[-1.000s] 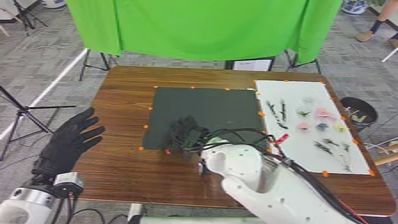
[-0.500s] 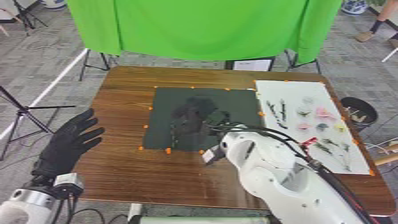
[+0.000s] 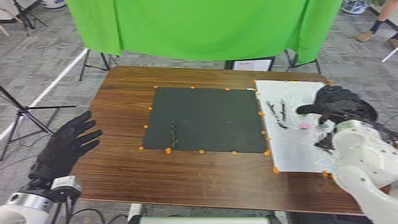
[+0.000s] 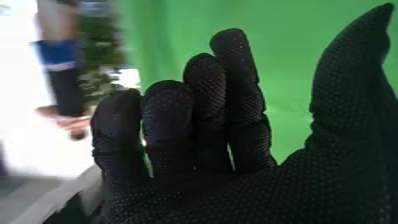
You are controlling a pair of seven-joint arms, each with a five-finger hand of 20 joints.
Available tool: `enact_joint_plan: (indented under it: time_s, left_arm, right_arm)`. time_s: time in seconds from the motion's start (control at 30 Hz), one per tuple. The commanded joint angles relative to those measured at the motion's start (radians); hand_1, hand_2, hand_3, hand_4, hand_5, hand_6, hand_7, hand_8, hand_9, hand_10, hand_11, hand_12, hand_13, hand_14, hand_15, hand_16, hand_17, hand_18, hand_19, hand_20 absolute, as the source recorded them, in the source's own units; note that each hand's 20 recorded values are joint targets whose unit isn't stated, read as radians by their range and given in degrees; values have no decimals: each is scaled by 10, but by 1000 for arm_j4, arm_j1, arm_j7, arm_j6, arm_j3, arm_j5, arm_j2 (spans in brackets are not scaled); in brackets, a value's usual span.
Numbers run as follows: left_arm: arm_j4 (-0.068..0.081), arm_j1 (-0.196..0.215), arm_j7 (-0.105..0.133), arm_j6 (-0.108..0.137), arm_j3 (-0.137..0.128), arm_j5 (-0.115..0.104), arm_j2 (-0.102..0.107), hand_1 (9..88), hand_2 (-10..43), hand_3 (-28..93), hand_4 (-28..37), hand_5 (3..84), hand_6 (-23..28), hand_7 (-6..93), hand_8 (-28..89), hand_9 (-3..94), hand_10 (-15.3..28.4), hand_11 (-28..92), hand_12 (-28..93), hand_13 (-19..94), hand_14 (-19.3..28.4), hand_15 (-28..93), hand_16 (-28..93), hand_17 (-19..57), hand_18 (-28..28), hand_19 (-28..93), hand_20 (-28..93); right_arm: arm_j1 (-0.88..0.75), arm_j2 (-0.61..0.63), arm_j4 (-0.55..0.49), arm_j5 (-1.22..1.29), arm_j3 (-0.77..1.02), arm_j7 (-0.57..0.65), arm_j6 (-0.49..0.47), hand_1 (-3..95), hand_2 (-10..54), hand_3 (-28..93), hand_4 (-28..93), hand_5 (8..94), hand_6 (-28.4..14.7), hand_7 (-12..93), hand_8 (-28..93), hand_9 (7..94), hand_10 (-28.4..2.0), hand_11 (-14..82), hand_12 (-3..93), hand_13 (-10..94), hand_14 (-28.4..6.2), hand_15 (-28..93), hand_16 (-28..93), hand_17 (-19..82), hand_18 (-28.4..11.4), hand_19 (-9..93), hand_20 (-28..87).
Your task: Arrange flowers
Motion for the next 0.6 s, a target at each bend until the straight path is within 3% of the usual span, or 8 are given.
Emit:
enact_joint_plan:
  time_s: [0.03, 0.27, 0.6]
  left_arm:
    - [-4, 0, 2, 5, 5, 3, -9, 272, -78, 691, -260, 245, 28, 211, -114, 188, 109, 215, 177, 166, 154, 321, 14, -98, 221, 388, 99]
    - [-5, 4, 3, 9, 1, 3, -10, 270, -79, 693, -260, 245, 28, 211, -114, 188, 109, 216, 178, 167, 153, 321, 13, -98, 221, 388, 99]
    - [-2, -4, 1, 8, 6, 4, -11, 271, -78, 693, -261, 246, 28, 211, -114, 189, 111, 214, 177, 167, 153, 322, 13, -98, 221, 388, 99]
  right_arm:
    - [-162, -4, -22, 88, 189, 107, -238, 225, -95, 775, -283, 526, -41, 401, -153, 525, -130, 587, 442, 488, -147, 822, 368, 208, -218, 811, 560]
    - [-259, -11, -56, 164, 303, 129, -343, 229, -95, 753, -283, 514, -49, 383, -142, 497, -140, 584, 438, 462, -154, 821, 355, 190, -220, 798, 562]
    - [-305, -12, -23, 161, 315, 143, -366, 217, -95, 773, -283, 521, -44, 393, -143, 508, -137, 586, 425, 470, -149, 823, 341, 188, -220, 793, 563]
